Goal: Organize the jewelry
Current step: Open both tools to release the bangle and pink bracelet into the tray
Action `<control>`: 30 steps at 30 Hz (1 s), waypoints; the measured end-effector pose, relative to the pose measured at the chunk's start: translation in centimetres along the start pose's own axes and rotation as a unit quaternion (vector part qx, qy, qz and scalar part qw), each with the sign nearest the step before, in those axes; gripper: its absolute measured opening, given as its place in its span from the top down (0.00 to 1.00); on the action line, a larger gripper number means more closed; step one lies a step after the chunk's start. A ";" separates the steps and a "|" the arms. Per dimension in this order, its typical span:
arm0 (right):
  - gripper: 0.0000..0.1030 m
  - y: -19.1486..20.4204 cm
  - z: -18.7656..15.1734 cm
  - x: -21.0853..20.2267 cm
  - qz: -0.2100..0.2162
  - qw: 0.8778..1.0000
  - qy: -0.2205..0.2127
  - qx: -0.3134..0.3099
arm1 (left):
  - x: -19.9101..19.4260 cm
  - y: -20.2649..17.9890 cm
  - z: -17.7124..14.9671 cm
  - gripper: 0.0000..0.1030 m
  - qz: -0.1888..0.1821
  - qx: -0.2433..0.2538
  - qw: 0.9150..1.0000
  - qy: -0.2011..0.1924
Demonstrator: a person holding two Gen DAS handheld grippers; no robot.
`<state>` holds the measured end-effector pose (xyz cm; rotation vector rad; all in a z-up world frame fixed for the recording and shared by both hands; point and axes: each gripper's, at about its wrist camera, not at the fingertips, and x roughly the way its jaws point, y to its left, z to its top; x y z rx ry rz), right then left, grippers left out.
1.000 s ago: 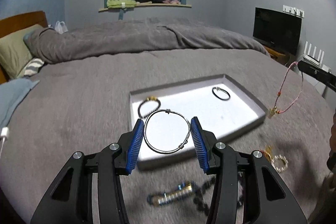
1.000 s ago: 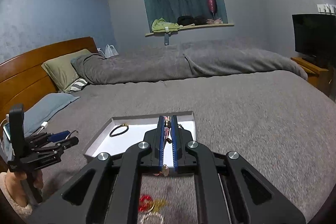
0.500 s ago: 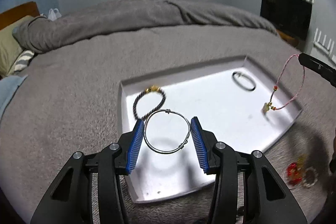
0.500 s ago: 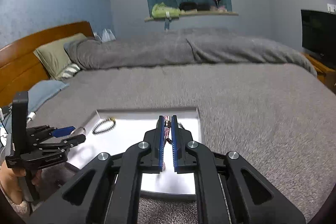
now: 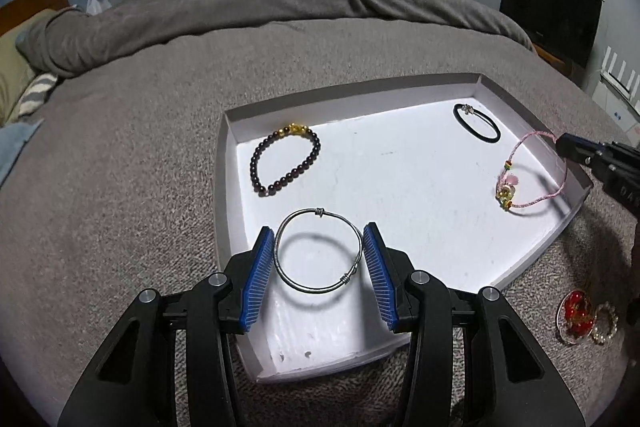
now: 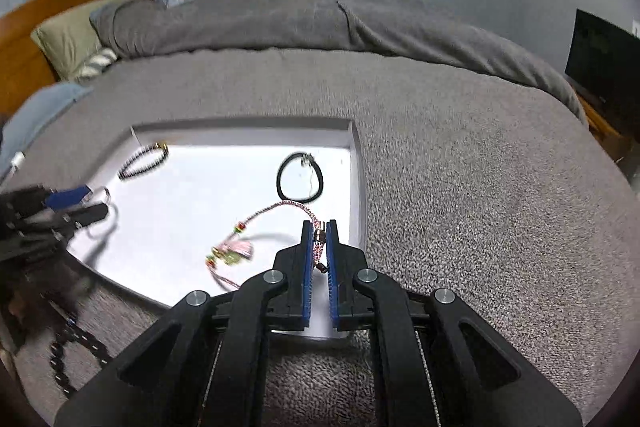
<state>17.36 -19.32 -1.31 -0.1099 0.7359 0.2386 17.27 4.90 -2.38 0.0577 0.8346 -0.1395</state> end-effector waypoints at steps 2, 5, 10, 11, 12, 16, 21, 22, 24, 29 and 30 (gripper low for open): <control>0.94 0.3 -0.2 0.3 -0.003 1.000 0.006 -0.009 | 0.1 0.1 0.0 0.54 0.000 0.000 1.000 0.001; 0.94 0.6 -0.5 0.8 -0.004 1.000 0.014 -0.020 | 0.3 0.1 -0.1 0.54 0.003 0.002 1.000 0.003; 0.94 0.7 -0.7 1.3 -0.003 0.999 0.026 -0.024 | 0.6 0.1 -0.1 0.54 0.009 0.006 1.000 0.004; 0.94 0.7 -0.7 1.4 -0.002 0.999 0.027 -0.024 | 0.6 0.2 -0.1 0.54 0.012 0.007 1.000 0.005; 0.94 0.7 -0.7 1.4 -0.002 0.999 0.028 -0.024 | 0.7 0.2 -0.2 0.54 0.011 0.007 1.000 0.006; 0.94 0.8 -0.8 1.3 -0.003 0.999 0.028 -0.026 | 0.9 0.0 -0.2 0.53 0.017 0.017 1.000 0.011; 0.94 0.9 -0.8 1.3 -0.003 0.999 0.028 -0.028 | 0.9 0.0 -0.3 0.51 0.016 0.017 1.000 0.014; 0.94 0.9 -0.8 1.3 -0.003 0.999 0.028 -0.028 | 0.9 0.0 -0.3 0.51 0.017 0.018 1.000 0.013; 0.94 0.9 -0.8 1.3 -0.003 0.999 0.028 -0.027 | 0.9 -0.1 -0.3 0.51 0.017 0.019 1.000 0.013; 0.84 0.9 -0.7 1.1 -0.001 0.999 0.024 -0.024 | 0.9 -0.2 -0.4 0.50 0.016 0.017 1.000 0.013; 0.79 0.9 -0.6 0.9 0.008 1.000 0.020 -0.021 | 0.9 -0.3 -0.4 0.49 0.016 0.018 1.000 0.012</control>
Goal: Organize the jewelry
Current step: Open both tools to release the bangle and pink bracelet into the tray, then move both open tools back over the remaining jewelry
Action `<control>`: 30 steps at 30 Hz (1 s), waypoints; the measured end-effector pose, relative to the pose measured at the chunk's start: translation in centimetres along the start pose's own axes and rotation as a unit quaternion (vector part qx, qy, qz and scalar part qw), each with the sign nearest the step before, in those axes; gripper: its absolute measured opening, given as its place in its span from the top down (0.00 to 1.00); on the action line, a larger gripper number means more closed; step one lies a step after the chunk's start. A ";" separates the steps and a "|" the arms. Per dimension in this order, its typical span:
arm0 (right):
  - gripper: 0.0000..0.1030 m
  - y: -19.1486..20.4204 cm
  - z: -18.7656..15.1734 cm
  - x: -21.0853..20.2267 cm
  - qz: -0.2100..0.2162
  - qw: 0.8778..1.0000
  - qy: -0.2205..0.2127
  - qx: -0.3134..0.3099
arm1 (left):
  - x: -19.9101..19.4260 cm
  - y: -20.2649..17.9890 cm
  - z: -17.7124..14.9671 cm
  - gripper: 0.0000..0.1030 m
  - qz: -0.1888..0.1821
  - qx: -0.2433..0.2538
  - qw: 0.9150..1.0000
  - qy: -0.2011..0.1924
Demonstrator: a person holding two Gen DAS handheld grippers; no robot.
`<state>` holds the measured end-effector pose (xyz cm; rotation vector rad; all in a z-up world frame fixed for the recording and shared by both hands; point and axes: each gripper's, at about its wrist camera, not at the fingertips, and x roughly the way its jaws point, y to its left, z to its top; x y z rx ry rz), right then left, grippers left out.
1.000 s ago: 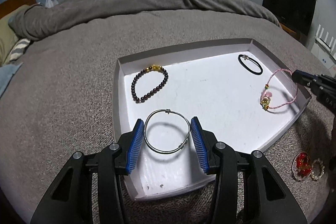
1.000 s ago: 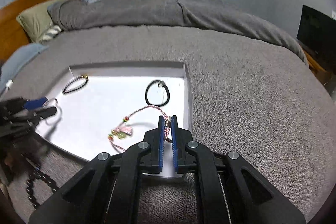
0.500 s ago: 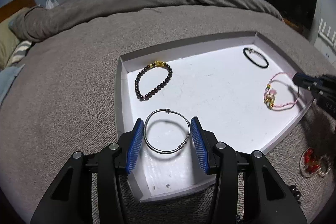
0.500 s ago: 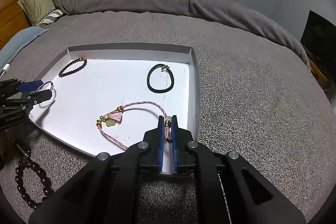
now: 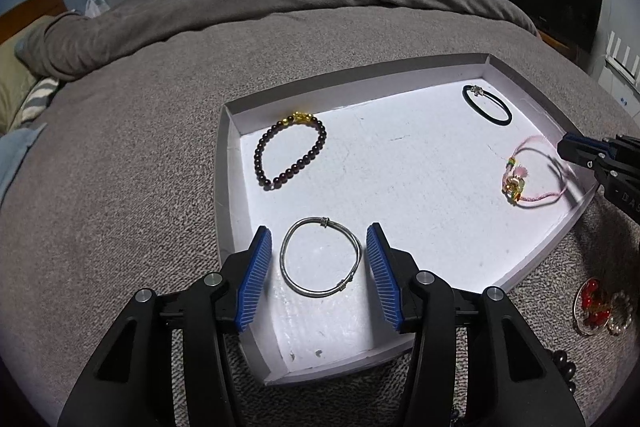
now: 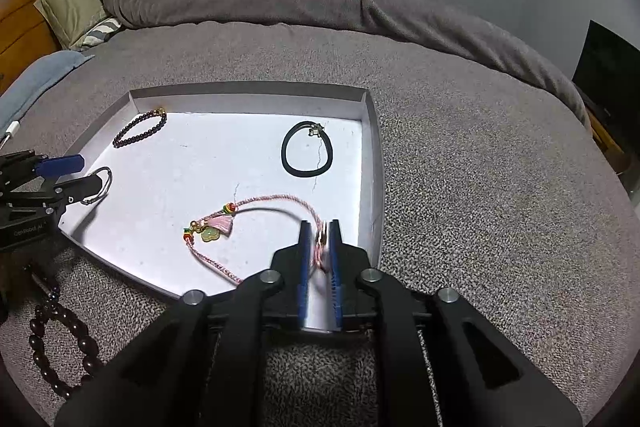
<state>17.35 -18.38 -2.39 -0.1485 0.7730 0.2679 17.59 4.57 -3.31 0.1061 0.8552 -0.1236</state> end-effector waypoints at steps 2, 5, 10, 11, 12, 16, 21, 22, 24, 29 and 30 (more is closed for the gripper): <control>0.54 0.0 0.2 -0.7 0.005 1.000 -0.011 0.006 | -0.2 -0.1 0.0 0.48 -0.001 -0.001 1.000 -0.007; 0.40 -0.1 0.5 -1.9 0.010 0.999 -0.033 0.009 | -1.3 -0.1 0.2 0.22 0.006 -0.007 0.999 -0.042; 0.04 -1.2 0.9 -3.7 -0.007 0.996 -0.076 0.038 | -3.9 0.0 0.3 0.13 0.004 -0.031 0.994 -0.105; 0.05 -1.5 0.9 -4.0 -0.014 0.996 -0.082 0.044 | -4.3 0.1 0.3 0.09 0.006 -0.036 0.993 -0.112; 0.05 -1.7 0.9 -4.3 -0.018 0.995 -0.085 0.050 | -4.7 0.1 0.2 0.08 0.005 -0.042 0.992 -0.120; 0.05 -2.8 0.5 -5.4 -0.019 0.993 -0.092 0.068 | -5.3 0.3 0.1 0.07 0.007 -0.054 0.990 -0.126; 0.05 -3.7 -0.5 -6.5 -0.020 0.991 -0.098 0.094 | -6.3 0.2 -0.5 0.06 0.020 -0.051 0.990 -0.127; 0.05 -3.9 -0.7 -6.8 -0.018 0.990 -0.097 0.103 | -6.5 0.3 -0.6 0.06 0.022 -0.050 0.990 -0.128; 0.05 -4.1 -1.1 -7.3 -0.015 0.989 -0.097 0.114 | -7.1 0.3 -1.1 0.06 0.023 -0.050 0.990 -0.130; 0.05 -3.9 -2.1 -8.7 -0.012 0.987 -0.104 0.122 | -8.4 1.0 -2.0 0.06 0.018 -0.070 0.989 -0.132; 0.05 -3.8 -2.3 -8.9 -0.012 0.987 -0.105 0.122 | -8.7 1.2 -2.2 0.06 0.018 -0.077 0.988 -0.135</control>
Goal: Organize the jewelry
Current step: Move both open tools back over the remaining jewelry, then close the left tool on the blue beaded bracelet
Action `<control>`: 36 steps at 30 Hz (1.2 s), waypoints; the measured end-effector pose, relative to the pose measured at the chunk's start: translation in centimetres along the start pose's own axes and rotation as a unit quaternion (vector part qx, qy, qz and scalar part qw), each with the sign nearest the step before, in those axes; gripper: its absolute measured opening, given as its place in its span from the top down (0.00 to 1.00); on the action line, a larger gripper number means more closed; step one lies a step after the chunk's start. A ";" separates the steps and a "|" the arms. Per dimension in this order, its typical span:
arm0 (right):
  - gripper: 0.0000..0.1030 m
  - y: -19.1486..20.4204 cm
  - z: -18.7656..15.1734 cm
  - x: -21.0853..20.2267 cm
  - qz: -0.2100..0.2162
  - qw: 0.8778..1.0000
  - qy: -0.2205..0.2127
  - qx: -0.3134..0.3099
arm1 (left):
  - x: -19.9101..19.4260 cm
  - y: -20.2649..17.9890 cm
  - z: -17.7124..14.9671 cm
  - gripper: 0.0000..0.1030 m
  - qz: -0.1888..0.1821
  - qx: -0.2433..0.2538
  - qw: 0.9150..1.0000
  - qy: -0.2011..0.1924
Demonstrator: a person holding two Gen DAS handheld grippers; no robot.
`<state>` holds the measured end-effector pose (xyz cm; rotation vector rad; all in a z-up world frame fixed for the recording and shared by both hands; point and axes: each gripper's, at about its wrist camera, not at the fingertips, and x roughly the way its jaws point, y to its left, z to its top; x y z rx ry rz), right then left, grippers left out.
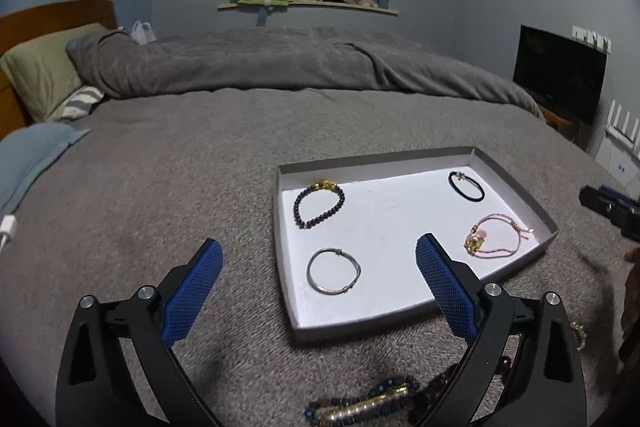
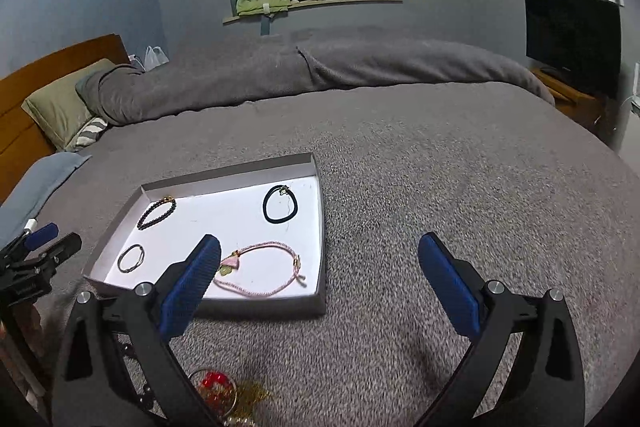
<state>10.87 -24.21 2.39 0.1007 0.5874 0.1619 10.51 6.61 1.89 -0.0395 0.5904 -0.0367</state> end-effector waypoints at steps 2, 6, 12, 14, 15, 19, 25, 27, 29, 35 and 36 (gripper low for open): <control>0.05 -0.2 -0.7 -0.9 -0.002 1.000 -0.003 -0.003 | -0.6 0.2 -0.3 0.06 -0.001 -0.007 1.000 -0.002; 0.05 -0.7 -2.3 -2.1 -0.018 1.000 -0.006 -0.007 | -1.5 0.0 -0.9 0.06 -0.001 -0.010 1.000 -0.005; 0.05 -1.8 -4.5 -3.9 -0.026 1.000 0.002 -0.010 | -3.0 -0.2 -3.0 0.06 0.008 0.010 1.000 -0.002; 0.05 -2.1 -5.1 -4.3 -0.024 1.000 0.006 -0.005 | -3.3 0.0 -3.9 0.06 0.008 0.013 1.000 0.006; 0.05 -2.2 -5.5 -4.5 -0.021 1.000 0.010 -0.002 | -3.3 0.2 -4.3 0.06 0.006 0.011 1.000 0.011; 0.05 -2.3 -6.8 -4.8 -0.007 1.000 0.024 0.002 | -3.0 0.8 -6.8 0.06 0.002 0.015 0.998 0.053; 0.05 -1.2 -7.5 -4.3 0.008 0.999 0.037 -0.011 | -2.9 1.1 -8.0 0.09 -0.007 0.023 0.997 0.080; 0.05 -0.8 -7.7 -4.1 0.010 0.999 0.039 -0.020 | -2.8 1.3 -8.0 0.10 -0.010 0.020 0.996 0.083; 0.05 -0.4 -7.7 -4.0 0.010 0.999 0.039 -0.026 | -2.6 1.4 -8.0 0.18 -0.013 0.019 0.996 0.088; 0.05 -0.1 -8.0 -3.5 0.012 0.998 0.047 -0.039 | -1.5 1.1 -8.5 0.40 -0.021 0.022 0.993 0.114; 0.05 0.0 -8.1 -3.4 0.012 0.998 0.050 -0.039 | -1.5 1.1 -8.4 0.42 -0.022 0.020 0.993 0.115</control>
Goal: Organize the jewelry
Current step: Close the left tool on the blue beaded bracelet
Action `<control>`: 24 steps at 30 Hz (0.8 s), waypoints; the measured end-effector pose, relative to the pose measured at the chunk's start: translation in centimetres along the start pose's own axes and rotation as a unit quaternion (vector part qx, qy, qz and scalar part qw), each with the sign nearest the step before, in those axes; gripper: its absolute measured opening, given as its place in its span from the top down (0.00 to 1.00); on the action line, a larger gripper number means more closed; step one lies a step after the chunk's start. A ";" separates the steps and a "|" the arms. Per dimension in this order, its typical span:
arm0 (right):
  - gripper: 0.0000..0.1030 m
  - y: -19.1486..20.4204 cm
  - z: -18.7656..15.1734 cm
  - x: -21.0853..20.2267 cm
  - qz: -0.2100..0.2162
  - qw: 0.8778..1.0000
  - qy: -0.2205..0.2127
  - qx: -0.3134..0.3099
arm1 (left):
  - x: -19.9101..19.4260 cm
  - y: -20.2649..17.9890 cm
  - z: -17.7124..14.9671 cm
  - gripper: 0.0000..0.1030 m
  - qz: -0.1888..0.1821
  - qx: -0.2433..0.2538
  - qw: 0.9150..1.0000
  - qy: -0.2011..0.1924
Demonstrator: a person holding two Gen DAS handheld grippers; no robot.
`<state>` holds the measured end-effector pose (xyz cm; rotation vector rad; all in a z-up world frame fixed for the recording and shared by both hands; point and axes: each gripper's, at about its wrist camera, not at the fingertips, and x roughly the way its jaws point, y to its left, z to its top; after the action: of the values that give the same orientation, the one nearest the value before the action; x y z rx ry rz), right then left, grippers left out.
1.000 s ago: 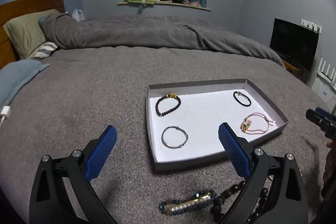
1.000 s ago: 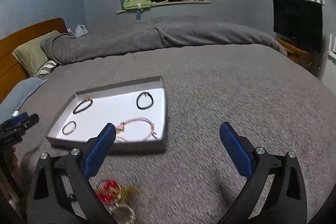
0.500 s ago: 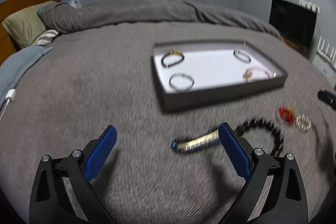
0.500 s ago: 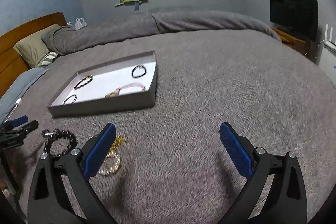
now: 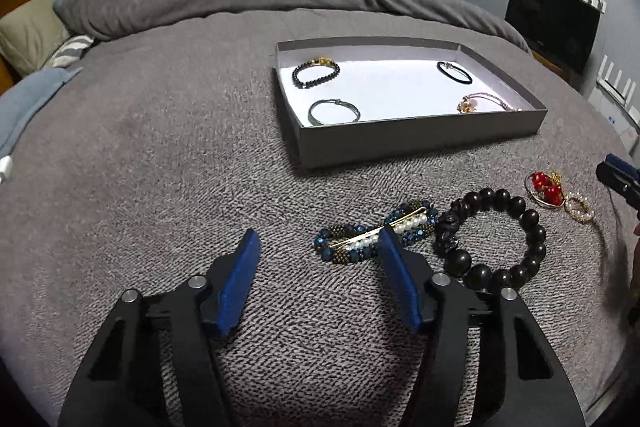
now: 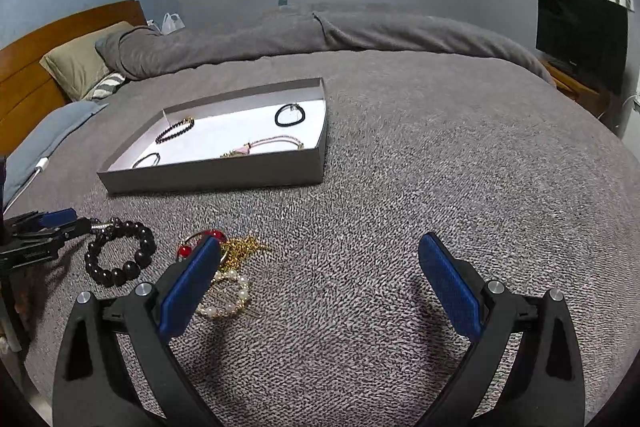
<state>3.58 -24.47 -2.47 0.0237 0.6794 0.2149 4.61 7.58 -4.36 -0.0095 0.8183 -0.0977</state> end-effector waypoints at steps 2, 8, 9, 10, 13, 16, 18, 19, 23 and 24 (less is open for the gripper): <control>0.05 0.0 -0.1 0.1 0.002 1.000 0.003 -0.001 | 0.0 0.2 0.0 0.47 -0.003 -0.004 1.000 -0.001; 0.05 0.2 -0.2 0.2 0.007 1.000 0.006 -0.006 | 0.2 0.8 0.2 0.69 -0.007 -0.018 1.000 0.002; 0.05 0.2 -0.2 0.2 0.007 1.000 0.006 -0.006 | 0.5 1.0 0.3 0.71 -0.011 -0.022 1.000 0.006; 0.05 0.3 -0.2 0.2 0.008 1.000 0.006 -0.007 | 0.7 1.0 0.3 0.72 -0.015 -0.024 1.000 0.012; 0.05 0.5 -0.3 0.3 0.009 1.000 0.008 -0.010 | 1.4 0.9 0.2 0.73 -0.021 -0.019 0.999 0.026; 0.05 0.6 -0.3 0.3 0.009 1.000 0.009 -0.013 | 1.6 1.0 0.2 0.73 -0.028 -0.020 0.999 0.034; 0.05 0.6 -0.4 0.3 0.009 1.000 0.010 -0.013 | 1.6 1.0 0.2 0.76 -0.030 -0.018 0.999 0.037; 0.05 0.6 -0.3 0.3 0.009 1.000 0.009 -0.013 | 1.6 0.9 0.2 0.83 -0.035 -0.016 0.999 0.039; 0.05 0.6 -0.3 0.3 0.009 1.000 0.009 -0.013 | 0.7 0.3 0.3 0.93 -0.029 0.000 0.999 0.020; 0.05 0.6 -0.3 0.3 0.010 1.000 0.008 -0.014 | 0.5 0.3 0.4 0.93 -0.029 0.000 0.999 0.014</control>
<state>3.47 -23.84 -2.83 0.0015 0.6931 0.2431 5.24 7.80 -4.50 -0.0327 0.8469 -0.1534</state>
